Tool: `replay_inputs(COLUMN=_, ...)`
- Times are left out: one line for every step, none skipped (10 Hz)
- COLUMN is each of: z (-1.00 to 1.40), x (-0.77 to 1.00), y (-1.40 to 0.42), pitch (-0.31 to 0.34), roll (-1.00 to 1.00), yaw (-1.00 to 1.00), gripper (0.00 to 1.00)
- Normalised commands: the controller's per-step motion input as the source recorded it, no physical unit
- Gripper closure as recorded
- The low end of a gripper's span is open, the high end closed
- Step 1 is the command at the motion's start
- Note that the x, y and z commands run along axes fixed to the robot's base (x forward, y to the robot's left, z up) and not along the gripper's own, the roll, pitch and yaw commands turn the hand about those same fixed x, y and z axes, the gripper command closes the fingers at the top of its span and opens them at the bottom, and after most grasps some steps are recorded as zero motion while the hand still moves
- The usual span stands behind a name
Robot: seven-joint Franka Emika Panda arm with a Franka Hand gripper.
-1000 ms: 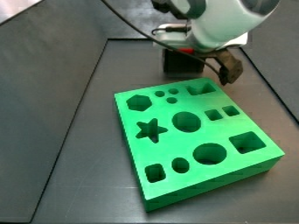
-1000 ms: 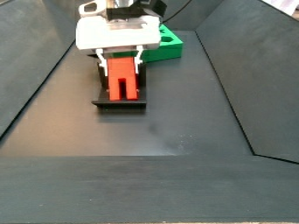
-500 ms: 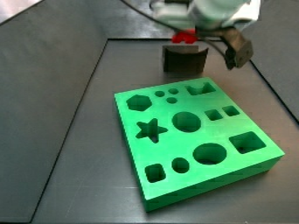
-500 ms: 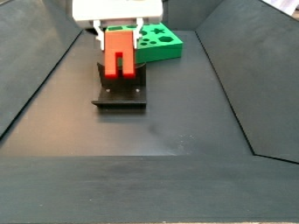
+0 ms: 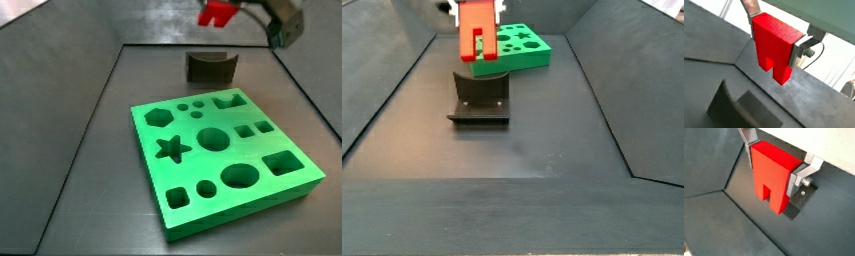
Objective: Pick up the double-square object. Move up. Rotate the double-square object. Place the double-square object on the fixture. Regrasp the double-square object. Move to above the board. Insert the double-square object.
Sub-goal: Move to above the board.
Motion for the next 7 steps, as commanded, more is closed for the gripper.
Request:
replay_inputs(z=1.00, x=-0.04, y=-0.09, pitch=0.110, roll=-0.04, yaw=0.09, gripper=1.00)
replay_inputs(z=1.00, x=-0.04, y=-0.08, pitch=0.097, roll=-0.04, yaw=0.10, gripper=1.00)
replay_inputs(z=1.00, x=-0.03, y=-0.08, pitch=0.085, roll=-0.03, yaw=0.10, gripper=1.00)
replay_inputs(z=1.00, x=-0.03, y=-0.08, pitch=0.079, roll=-0.03, yaw=0.10, gripper=1.00)
replay_inputs(z=1.00, x=-0.02, y=-0.08, pitch=0.074, roll=-0.03, yaw=0.09, gripper=1.00)
replay_inputs(z=1.00, x=-0.02, y=-0.07, pitch=0.068, roll=-0.03, yaw=0.09, gripper=1.00)
replay_inputs(z=1.00, x=-0.01, y=-0.07, pitch=0.068, roll=-0.03, yaw=0.08, gripper=1.00)
